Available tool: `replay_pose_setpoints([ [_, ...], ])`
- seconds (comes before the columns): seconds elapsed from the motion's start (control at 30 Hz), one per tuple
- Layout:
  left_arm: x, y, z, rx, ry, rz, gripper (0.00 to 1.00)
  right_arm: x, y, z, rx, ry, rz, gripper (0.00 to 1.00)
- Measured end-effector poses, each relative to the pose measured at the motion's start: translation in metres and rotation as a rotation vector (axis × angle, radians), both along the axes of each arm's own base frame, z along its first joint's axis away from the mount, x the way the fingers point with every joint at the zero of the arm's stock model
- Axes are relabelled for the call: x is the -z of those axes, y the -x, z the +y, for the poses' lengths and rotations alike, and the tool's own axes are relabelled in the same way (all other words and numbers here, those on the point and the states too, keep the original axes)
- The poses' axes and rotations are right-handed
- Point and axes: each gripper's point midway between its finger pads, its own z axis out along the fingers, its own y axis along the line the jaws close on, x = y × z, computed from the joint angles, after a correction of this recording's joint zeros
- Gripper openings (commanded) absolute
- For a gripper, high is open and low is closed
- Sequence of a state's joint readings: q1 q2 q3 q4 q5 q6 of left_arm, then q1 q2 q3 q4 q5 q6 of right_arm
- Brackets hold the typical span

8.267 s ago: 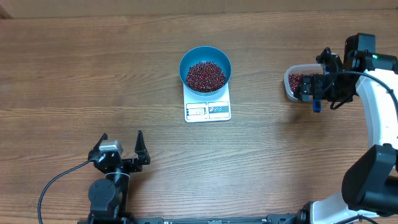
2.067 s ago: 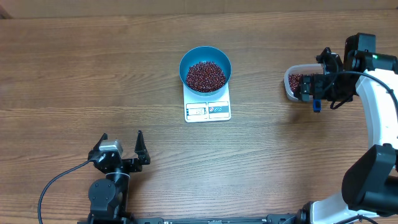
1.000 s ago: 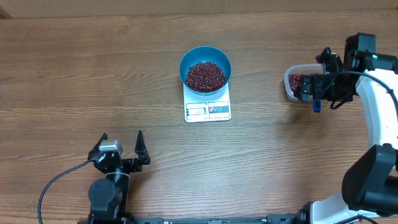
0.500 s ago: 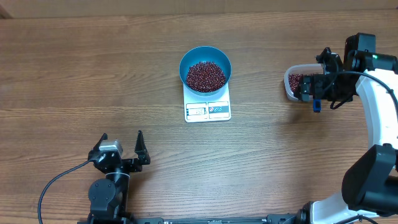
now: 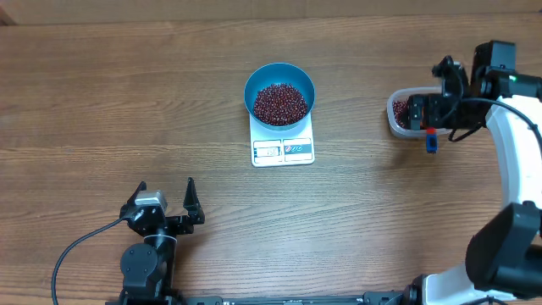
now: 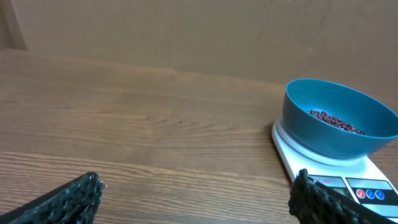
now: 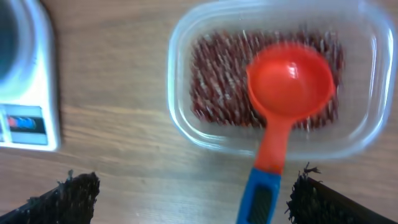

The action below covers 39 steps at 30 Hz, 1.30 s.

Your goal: Scoop item into bowl and weigh 150g on scale

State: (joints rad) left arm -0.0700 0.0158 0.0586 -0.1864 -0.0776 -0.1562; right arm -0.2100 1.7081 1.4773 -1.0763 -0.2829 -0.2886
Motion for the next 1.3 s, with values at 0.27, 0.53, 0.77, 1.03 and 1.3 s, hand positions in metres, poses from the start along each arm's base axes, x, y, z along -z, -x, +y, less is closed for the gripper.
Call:
replay_pose_setpoints([
  [0.27, 0.0, 0.0, 0.0, 0.0, 0.0, 0.0, 0.99, -0.076, -0.012, 0.021, -0.062, -0.07, -0.284, 1.0],
  [0.53, 0.0, 0.0, 0.0, 0.0, 0.0, 0.0, 0.99, -0.142, -0.01, 0.039, -0.13, -0.065, -0.518, 1.0],
  [0.77, 0.0, 0.0, 0.0, 0.0, 0.0, 0.0, 1.0, -0.188, -0.008, 0.061, -0.201, -0.048, -0.699, 1.0],
  [1.03, 0.0, 0.0, 0.0, 0.0, 0.0, 0.0, 0.99, -0.191, 0.013, 0.08, -0.263, -0.026, -0.91, 1.0],
  [1.3, 0.0, 0.0, 0.0, 0.0, 0.0, 0.0, 0.99, -0.145, 0.051, 0.088, -0.3, -0.002, -1.101, 1.0],
])
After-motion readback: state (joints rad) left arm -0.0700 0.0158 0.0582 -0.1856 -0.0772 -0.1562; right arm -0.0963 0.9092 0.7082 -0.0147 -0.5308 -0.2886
